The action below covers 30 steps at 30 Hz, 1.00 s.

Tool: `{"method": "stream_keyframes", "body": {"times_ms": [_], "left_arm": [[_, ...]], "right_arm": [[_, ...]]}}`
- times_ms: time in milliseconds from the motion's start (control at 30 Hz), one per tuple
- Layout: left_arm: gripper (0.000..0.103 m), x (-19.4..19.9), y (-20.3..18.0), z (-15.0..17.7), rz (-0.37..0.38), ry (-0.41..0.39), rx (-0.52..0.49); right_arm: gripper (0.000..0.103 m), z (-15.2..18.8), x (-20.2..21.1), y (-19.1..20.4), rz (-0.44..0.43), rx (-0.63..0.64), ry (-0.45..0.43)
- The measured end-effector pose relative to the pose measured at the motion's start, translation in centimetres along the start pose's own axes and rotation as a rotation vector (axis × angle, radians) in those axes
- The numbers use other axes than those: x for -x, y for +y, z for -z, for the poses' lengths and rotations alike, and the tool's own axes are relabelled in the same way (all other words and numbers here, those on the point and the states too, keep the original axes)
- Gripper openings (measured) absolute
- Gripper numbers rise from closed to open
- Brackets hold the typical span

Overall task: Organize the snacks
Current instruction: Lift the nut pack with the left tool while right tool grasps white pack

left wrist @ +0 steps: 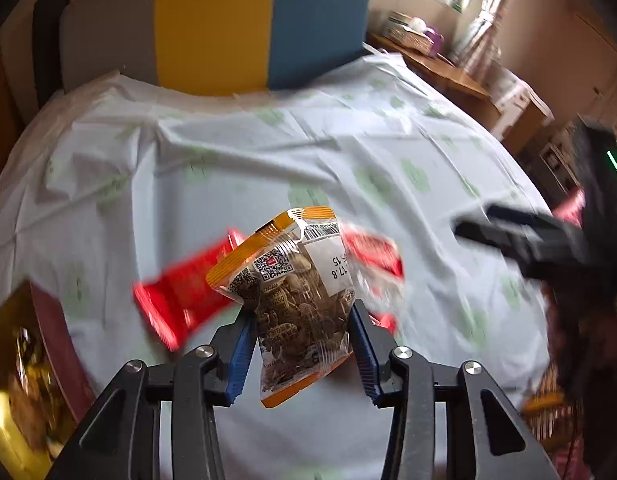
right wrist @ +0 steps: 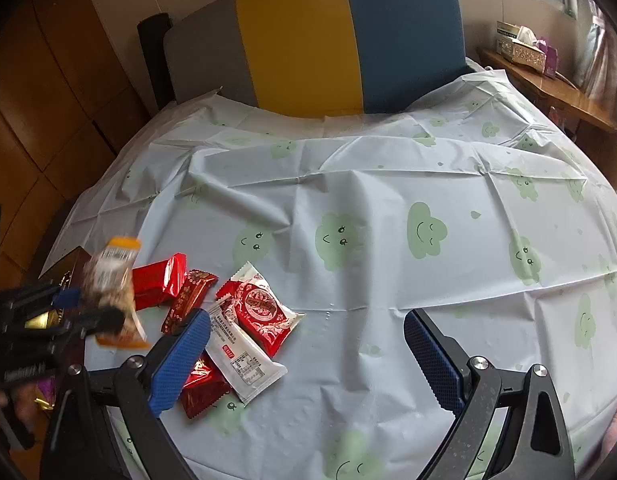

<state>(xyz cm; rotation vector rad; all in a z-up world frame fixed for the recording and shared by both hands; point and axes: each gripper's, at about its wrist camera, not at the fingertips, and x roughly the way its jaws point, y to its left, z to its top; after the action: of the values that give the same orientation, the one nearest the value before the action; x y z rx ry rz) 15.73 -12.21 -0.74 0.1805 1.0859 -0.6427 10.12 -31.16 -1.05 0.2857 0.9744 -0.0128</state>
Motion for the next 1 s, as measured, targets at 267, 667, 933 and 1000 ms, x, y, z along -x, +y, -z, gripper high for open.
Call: {"method": "stream_keyframes", "body": {"times_ms": [267,667,933,1000], "left_arm": [[0.046,-1.0,-1.7,8.0,0.037,0.140,0.004],[0.052,-2.2,-0.4,10.7,0.036,0.078,0.163],[0.053,-1.6,0.2,12.1,0.061,0.021,0.187],[0.053,-1.4,0.4,12.4,0.068,0.015,0.195]], "right_arm": [[0.098,0.5,-0.7,-0.6,-0.001,-0.030,0.028],[0.055,2.1,-2.0,3.7,-0.036,0.186,0.039],[0.050,3.5,-4.6,6.4,-0.078,0.291,0.085],[0.050,3.9,-5.4,6.8,-0.088,0.305,0.111]]}}
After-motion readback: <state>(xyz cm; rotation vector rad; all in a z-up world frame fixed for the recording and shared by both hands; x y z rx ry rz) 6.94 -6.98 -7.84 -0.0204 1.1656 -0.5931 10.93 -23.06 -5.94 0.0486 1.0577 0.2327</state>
